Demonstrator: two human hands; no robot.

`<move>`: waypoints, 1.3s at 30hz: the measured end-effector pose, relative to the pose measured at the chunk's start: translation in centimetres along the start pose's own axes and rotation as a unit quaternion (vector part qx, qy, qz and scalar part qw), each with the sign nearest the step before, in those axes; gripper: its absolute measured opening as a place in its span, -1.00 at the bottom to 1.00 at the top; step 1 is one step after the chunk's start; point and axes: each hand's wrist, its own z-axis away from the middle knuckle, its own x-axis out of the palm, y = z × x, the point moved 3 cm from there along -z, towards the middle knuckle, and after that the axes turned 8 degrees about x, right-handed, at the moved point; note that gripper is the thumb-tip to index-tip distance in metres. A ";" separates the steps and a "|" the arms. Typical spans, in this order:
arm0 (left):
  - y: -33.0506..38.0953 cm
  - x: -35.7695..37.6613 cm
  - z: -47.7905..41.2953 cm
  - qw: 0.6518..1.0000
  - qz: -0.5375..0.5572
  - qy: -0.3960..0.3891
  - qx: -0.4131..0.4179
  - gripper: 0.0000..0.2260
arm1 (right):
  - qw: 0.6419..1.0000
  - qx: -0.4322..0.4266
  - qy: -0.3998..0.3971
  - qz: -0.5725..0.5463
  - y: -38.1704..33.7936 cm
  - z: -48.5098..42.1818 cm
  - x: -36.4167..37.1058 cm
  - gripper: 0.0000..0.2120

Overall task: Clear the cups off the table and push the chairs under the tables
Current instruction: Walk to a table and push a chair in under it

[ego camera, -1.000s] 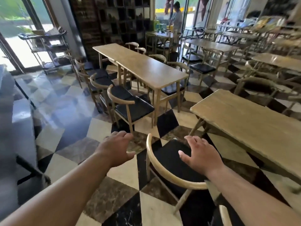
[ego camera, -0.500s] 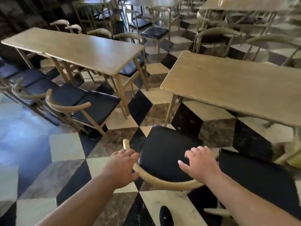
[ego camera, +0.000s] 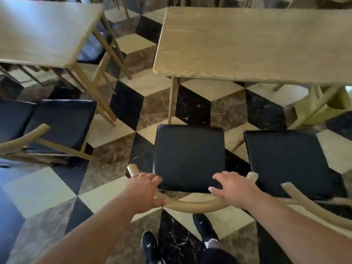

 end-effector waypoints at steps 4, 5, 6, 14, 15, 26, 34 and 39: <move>-2.0 3.2 -1.2 0.992 -0.075 -0.074 0.062 -0.18 | 0.996 0.018 -0.047 0.078 -1.9 1.6 4.6 -0.23; -2.2 4.1 -1.7 0.989 -0.103 -0.075 0.078 -0.23 | 0.993 0.016 -0.042 0.111 -2.4 1.8 5.5 -0.20; -2.3 4.8 -2.2 0.986 -0.125 -0.069 0.089 -0.32 | 0.991 0.019 -0.031 0.127 -2.9 1.8 6.3 -0.22; -2.5 5.0 -6.1 0.971 -0.188 -0.028 0.142 -0.83 | 0.984 0.009 0.025 0.176 -2.9 -0.5 6.9 -0.69; -2.7 4.7 -6.5 0.971 -0.190 -0.021 0.143 -0.83 | 0.984 0.006 0.030 0.173 -2.7 -0.9 6.7 -0.67; -3.8 -1.3 -13.6 0.974 -0.189 -0.013 0.126 -0.74 | 0.987 -0.004 0.048 0.150 0.5 -6.5 0.7 -0.64; -4.5 -6.1 -19.6 0.975 -0.192 0.001 0.110 -0.72 | 0.988 0.005 0.056 0.147 3.4 -11.1 -4.7 -0.63; -3.5 -8.5 -22.9 0.971 -0.206 -0.008 0.123 -0.75 | 0.987 -0.005 0.038 0.158 6.2 -13.9 -7.7 -0.63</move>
